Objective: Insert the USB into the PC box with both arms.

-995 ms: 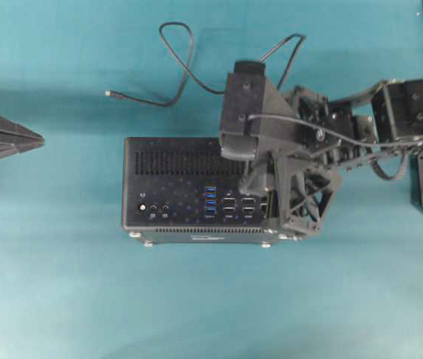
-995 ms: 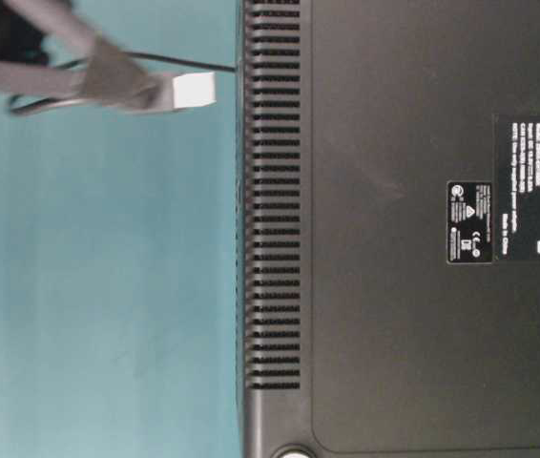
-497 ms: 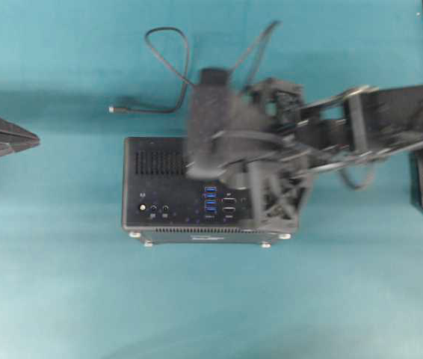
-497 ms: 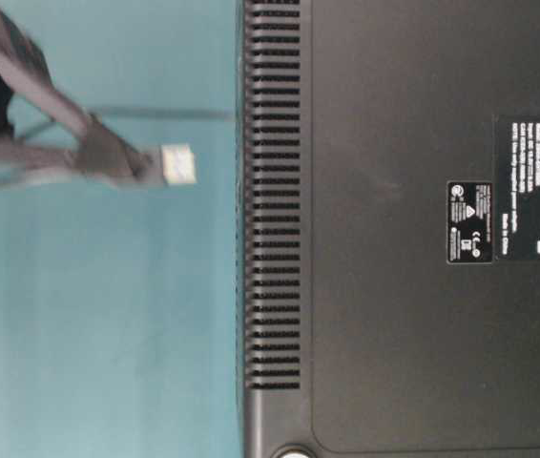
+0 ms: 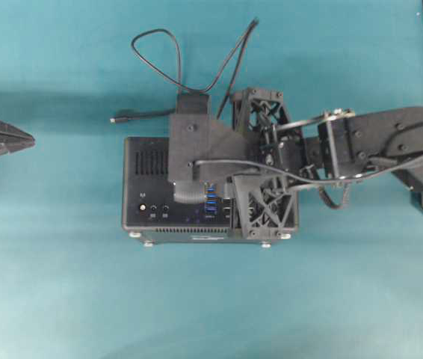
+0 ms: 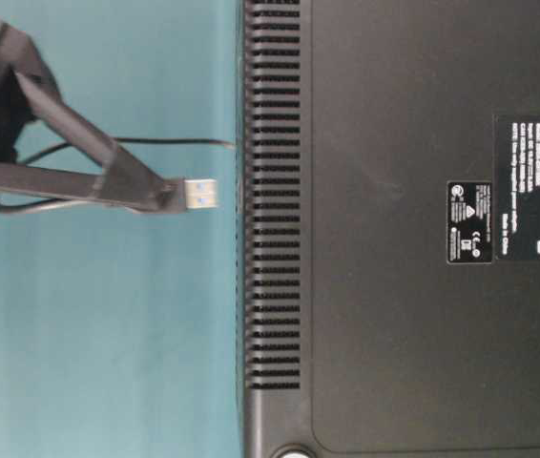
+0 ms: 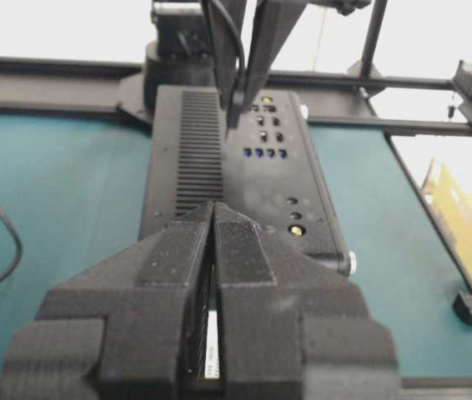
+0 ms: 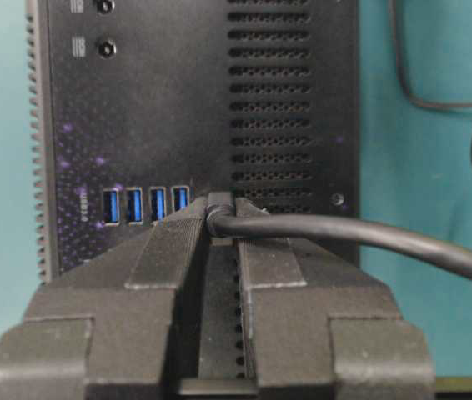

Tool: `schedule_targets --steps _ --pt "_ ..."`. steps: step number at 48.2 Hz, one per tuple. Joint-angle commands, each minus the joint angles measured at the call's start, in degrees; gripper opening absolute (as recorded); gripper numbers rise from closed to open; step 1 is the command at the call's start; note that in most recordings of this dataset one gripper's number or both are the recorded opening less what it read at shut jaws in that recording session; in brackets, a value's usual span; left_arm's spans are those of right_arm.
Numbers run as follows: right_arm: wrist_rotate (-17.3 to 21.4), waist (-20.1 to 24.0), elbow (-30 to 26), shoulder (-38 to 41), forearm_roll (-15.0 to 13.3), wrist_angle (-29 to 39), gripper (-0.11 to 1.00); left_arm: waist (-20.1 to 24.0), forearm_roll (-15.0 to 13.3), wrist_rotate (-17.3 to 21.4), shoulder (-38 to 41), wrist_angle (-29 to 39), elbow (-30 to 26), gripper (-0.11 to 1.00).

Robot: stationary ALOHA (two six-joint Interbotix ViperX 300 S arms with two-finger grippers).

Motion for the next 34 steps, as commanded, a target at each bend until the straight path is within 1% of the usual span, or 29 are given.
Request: schedule_targets --steps 1,10,20,34 --pt "-0.26 0.26 0.0 -0.79 -0.18 -1.23 0.1 -0.09 0.18 -0.09 0.18 -0.26 -0.62 0.0" --pt "-0.18 0.26 1.23 -0.62 -0.18 -2.81 0.1 -0.09 0.09 -0.18 0.26 -0.26 -0.62 0.0" --pt "0.79 0.7 1.32 -0.53 -0.09 -2.46 0.1 -0.09 0.18 -0.09 0.26 -0.26 -0.62 0.0" --pt "0.79 1.41 1.32 -0.53 0.0 -1.85 0.1 -0.09 0.18 -0.09 0.18 -0.26 -0.53 0.0"
